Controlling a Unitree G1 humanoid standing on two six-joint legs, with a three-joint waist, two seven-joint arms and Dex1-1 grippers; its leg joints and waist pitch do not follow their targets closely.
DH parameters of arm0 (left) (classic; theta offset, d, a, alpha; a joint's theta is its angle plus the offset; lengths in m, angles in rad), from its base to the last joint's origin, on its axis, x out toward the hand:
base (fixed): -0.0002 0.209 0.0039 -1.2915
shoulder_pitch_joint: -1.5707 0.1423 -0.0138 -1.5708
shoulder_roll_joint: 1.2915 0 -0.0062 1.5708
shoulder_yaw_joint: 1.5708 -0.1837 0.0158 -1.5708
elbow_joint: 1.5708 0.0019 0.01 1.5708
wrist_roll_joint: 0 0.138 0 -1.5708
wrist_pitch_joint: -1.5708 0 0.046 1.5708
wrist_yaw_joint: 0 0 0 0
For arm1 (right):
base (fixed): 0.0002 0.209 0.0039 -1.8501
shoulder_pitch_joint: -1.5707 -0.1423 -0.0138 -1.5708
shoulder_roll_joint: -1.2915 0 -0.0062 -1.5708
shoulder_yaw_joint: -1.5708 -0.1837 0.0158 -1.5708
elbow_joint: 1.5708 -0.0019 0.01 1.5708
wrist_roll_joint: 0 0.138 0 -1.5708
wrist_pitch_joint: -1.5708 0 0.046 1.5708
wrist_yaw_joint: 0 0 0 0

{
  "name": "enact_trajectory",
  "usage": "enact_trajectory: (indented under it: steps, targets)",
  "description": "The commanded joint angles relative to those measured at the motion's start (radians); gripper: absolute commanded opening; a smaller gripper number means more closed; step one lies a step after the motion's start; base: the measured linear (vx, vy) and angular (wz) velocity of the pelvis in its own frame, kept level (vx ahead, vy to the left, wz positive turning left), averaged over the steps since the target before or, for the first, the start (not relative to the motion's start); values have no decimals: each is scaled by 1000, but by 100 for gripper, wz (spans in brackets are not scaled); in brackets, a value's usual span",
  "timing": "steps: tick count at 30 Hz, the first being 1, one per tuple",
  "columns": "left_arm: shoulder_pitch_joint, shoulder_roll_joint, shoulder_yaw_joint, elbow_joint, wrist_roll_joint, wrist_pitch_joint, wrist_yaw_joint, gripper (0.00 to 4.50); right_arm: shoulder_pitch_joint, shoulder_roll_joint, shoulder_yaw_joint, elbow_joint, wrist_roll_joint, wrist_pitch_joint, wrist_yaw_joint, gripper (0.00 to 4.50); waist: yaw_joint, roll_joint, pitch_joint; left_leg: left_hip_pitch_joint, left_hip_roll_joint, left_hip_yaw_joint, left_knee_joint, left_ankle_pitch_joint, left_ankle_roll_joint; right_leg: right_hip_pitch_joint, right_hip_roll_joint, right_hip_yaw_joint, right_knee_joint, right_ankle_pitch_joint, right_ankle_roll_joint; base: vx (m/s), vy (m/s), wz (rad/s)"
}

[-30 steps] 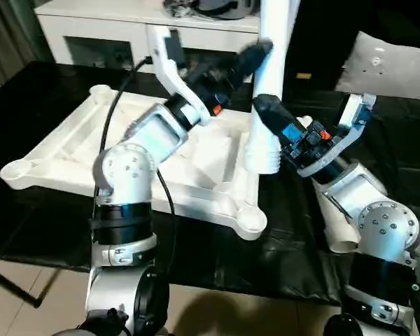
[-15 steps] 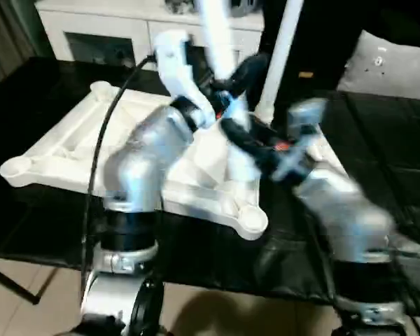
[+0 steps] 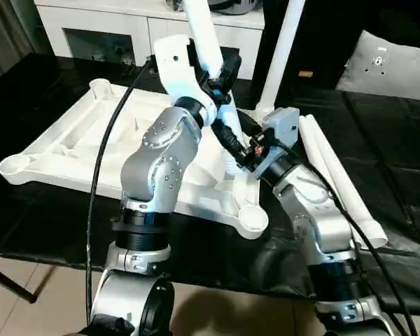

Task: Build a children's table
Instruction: Pick table leg

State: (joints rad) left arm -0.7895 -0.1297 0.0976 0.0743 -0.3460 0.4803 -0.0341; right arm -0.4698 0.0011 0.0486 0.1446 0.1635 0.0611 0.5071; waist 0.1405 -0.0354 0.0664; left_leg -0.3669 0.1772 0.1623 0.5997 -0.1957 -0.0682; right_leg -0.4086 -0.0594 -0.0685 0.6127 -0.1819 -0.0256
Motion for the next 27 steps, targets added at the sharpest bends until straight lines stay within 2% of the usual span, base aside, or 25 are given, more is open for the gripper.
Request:
enact_trajectory:
  steps: [1,5,19,20,21,22,24,25,26,27]
  targets:
    - [1,-26,11,18,21,-12,35,216,-22,-1,3,-3,-3,-52,4,188,-4,-10,-76,4,46,-10,-63,-54,58,63,-85,53,-60,-114,-149,0,0,0]
    - [-4,-22,10,29,14,-20,37,195,-32,-2,5,26,-7,-81,-1,188,-4,-8,-77,4,45,-10,-61,-51,65,63,-84,53,-58,-96,-157,0,0,0]
    - [-9,-20,7,41,-15,-11,28,188,-50,-9,5,66,-17,-112,-24,188,-5,-7,-77,4,45,-11,-63,-72,56,64,-83,52,-59,-101,-158,0,0,0]
    - [-19,0,23,50,-50,12,-10,188,-52,-11,-23,47,66,-35,22,244,-4,-7,-76,4,44,-10,-63,-80,61,65,-84,53,-60,-105,-160,0,0,0]
    - [-22,5,26,53,-54,15,-16,188,-52,-12,-29,42,82,-19,31,258,-5,-7,-76,5,42,-9,-62,-84,65,65,-81,53,-60,-107,-161,0,0,0]
    - [-34,36,43,69,-81,40,-56,187,-53,-24,-61,14,170,72,72,258,-4,-5,-75,6,41,-10,-63,-86,72,65,-79,52,-61,-110,-159,0,0,0]
    - [-43,66,52,82,-103,61,-94,186,-55,-41,-87,-7,243,146,109,277,-2,-1,-77,7,42,-11,-62,-78,77,64,-80,52,-59,-102,-160,0,0,0]
    - [-46,78,58,84,-119,73,-117,186,-54,-55,-97,-22,283,196,131,292,0,-2,-78,8,45,-13,-63,-70,76,64,-81,51,-58,-90,-161,0,0,0]
    - [-50,89,71,84,-150,91,-143,186,-50,-81,-103,-41,321,246,164,300,0,2,-79,7,45,-13,-61,-60,76,66,-81,51,-54,-73,-168,0,0,0]
    - [-54,98,83,85,-175,105,-166,186,-47,-101,-108,-54,351,287,189,310,1,1,-79,7,43,-12,-60,-54,77,67,-80,51,-55,-64,-172,0,0,0]
